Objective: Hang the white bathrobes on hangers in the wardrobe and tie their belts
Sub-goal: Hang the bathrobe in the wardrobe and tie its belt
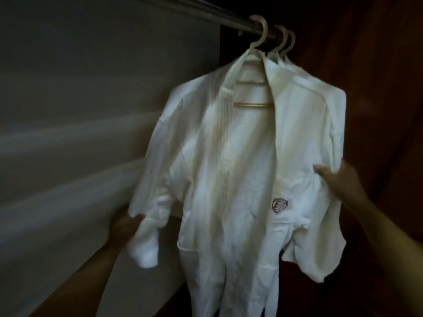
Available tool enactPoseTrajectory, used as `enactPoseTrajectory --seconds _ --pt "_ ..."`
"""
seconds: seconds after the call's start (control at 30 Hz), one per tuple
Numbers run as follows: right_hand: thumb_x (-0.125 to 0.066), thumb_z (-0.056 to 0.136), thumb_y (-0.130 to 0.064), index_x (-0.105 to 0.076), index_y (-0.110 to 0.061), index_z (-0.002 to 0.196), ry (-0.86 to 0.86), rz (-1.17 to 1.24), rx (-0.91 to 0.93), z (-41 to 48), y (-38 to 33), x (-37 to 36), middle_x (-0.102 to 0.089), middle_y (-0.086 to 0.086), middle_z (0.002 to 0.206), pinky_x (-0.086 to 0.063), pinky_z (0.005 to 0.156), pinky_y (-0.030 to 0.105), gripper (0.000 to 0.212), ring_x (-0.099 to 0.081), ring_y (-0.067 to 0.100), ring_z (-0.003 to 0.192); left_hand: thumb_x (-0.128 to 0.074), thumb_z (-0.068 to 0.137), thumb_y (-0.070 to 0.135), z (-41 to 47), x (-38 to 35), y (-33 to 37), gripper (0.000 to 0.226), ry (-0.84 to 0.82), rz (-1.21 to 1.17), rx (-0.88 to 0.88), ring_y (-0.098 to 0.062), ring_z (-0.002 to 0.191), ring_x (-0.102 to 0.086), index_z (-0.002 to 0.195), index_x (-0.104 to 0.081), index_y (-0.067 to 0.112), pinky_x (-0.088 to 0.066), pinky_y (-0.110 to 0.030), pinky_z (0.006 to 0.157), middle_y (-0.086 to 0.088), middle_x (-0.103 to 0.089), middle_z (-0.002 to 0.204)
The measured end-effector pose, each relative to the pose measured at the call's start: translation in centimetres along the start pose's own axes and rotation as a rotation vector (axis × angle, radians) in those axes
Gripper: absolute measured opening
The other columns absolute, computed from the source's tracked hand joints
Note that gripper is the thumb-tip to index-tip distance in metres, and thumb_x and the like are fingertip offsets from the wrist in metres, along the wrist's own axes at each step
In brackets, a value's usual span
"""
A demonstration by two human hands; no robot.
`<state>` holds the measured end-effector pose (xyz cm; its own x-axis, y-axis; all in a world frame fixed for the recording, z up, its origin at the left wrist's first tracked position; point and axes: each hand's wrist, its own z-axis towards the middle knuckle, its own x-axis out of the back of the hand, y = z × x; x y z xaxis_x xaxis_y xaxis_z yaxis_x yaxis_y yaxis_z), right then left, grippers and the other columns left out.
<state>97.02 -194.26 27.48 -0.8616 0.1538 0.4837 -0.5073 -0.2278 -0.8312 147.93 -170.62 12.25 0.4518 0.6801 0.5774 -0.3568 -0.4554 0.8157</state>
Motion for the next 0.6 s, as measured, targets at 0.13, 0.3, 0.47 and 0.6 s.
enactPoseTrajectory --seconds 0.13,0.3,0.47,0.6 --pt "-0.067 0.089 -0.059 -0.056 -0.007 0.136 -0.041 -0.068 -0.086 -3.1 6.1 -1.1 -0.064 0.019 0.129 -0.048 0.102 0.05 0.071 -0.061 0.04 0.119 -0.072 0.089 0.034 -1.9 -0.7 -2.5 0.051 0.089 0.091 0.006 -0.043 0.107 -0.067 0.127 -0.066 0.0 -0.049 -0.039 0.083 -0.024 -0.069 0.12" --pt "-0.064 0.08 -0.071 -0.044 -0.009 0.141 -0.075 -0.252 -0.223 -6.2 13.2 -1.4 -0.06 0.019 0.132 -0.05 0.097 0.057 0.09 -0.061 0.042 0.116 -0.071 0.085 0.04 -3.1 -2.7 -3.5 0.045 0.122 0.428 0.015 -0.037 0.101 -0.065 0.12 -0.063 0.013 -0.053 -0.048 0.089 -0.015 -0.066 0.111" --pt "-0.073 0.078 -0.068 -0.031 -0.01 0.149 -0.08 -0.493 -0.422 -9.8 18.9 -2.8 -0.048 0.021 0.144 -0.045 0.103 0.06 0.101 -0.052 0.044 0.126 -0.089 0.072 0.047 -5.0 -4.7 -3.4 0.1 0.156 0.161 0.373 -0.047 0.127 -0.046 0.145 -0.038 0.002 -0.037 -0.061 0.106 -0.031 -0.042 0.141" --pt "-0.079 0.075 -0.063 -0.028 -0.005 0.155 -0.11 -0.292 -0.774 -13.7 20.5 -4.1 -0.035 0.023 0.156 -0.036 0.113 0.056 0.111 -0.04 0.044 0.139 -0.083 0.081 0.041 -8.5 -7.4 -5.3 0.094 0.075 -0.002 0.351 -0.054 0.126 -0.047 0.147 -0.033 -0.004 -0.043 -0.063 0.101 -0.036 -0.039 0.142"
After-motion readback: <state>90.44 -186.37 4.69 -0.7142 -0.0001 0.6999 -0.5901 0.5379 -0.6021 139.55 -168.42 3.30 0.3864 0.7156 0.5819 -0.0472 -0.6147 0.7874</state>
